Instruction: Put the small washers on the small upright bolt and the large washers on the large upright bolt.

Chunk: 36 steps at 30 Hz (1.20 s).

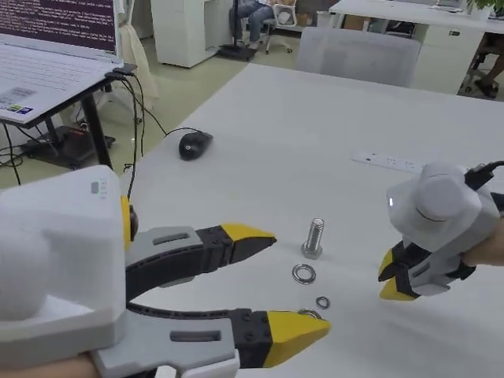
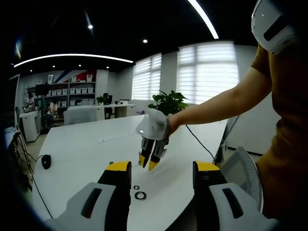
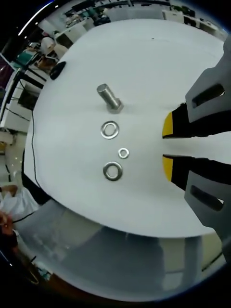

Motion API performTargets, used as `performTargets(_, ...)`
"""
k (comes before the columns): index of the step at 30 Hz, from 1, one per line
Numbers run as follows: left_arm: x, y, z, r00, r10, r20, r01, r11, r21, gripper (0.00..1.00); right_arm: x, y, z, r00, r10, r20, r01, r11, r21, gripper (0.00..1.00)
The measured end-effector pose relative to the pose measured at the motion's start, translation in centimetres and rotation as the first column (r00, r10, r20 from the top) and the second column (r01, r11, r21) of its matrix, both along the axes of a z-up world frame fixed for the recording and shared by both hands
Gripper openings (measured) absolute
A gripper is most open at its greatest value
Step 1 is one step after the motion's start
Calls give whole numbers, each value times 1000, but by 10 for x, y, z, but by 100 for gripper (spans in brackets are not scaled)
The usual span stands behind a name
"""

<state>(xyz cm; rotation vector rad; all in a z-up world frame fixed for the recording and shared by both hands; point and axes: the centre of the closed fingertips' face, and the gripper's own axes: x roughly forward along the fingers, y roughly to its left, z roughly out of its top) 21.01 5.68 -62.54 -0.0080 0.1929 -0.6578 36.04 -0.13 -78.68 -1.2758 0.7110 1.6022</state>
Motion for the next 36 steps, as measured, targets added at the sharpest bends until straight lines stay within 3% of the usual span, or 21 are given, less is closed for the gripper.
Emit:
performTargets(6, 3, 0, 4, 1000, 9, 13, -9, 1000, 0, 50, -12, 18, -9, 997, 76, -15, -76, 997, -12, 15)
performTargets(11, 1, 4, -1, 1000, 17, -4, -17, 1000, 5, 50, -22, 32, -18, 987, 159, -31, -160, 987, -21, 16)
performTargets(18, 3, 7, -8, 999, 29, -23, -28, 999, 17, 50, -28, 45, -30, 975, 217, -46, -218, 975, -35, 16)
performTargets(22, 3, 10, -12, 999, 29, -35, -28, 999, 26, 50, -31, 47, -36, 968, 245, -53, -248, 967, -54, 18)
performTargets(36, 5, 14, -12, 998, 53, -35, -53, 999, 7, 50, -34, 51, -40, 960, 266, -87, -270, 962, -42, 19)
